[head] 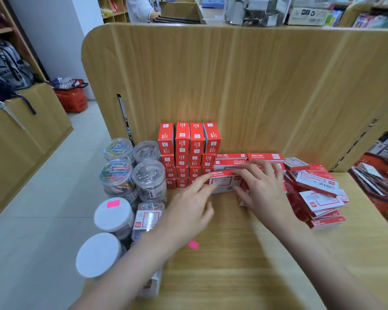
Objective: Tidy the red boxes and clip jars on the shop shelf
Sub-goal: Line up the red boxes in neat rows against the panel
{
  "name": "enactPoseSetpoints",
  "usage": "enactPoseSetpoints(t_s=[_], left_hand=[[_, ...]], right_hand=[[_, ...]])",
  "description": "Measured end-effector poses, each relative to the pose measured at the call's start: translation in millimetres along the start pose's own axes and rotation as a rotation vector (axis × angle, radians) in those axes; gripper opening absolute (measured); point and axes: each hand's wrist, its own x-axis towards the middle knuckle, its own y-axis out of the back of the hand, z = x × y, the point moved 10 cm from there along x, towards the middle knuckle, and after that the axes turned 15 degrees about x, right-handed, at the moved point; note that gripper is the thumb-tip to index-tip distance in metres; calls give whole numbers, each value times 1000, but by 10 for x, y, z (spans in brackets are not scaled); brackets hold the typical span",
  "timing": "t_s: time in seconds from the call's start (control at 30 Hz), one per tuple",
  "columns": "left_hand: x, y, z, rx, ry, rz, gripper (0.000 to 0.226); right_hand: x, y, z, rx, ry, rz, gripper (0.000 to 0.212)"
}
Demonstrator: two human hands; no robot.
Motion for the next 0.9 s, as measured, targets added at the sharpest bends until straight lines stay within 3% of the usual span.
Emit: enactPoseSetpoints(t_s=[0.2, 0.5, 0.63, 0.9], left_hand=[[111, -220, 162, 48, -82, -90, 55], [228, -252, 315, 114, -122, -69, 38], [240, -318, 290, 149, -125, -82, 40], [303, -367, 254, 135, -92, -101, 36]], right_hand=[[-26, 67, 44, 8, -46, 95, 17], [-24, 83, 201, 2, -102, 68, 15], [98, -47, 160, -26, -127, -28, 31], [242, -41, 151, -109, -180, 10, 23]])
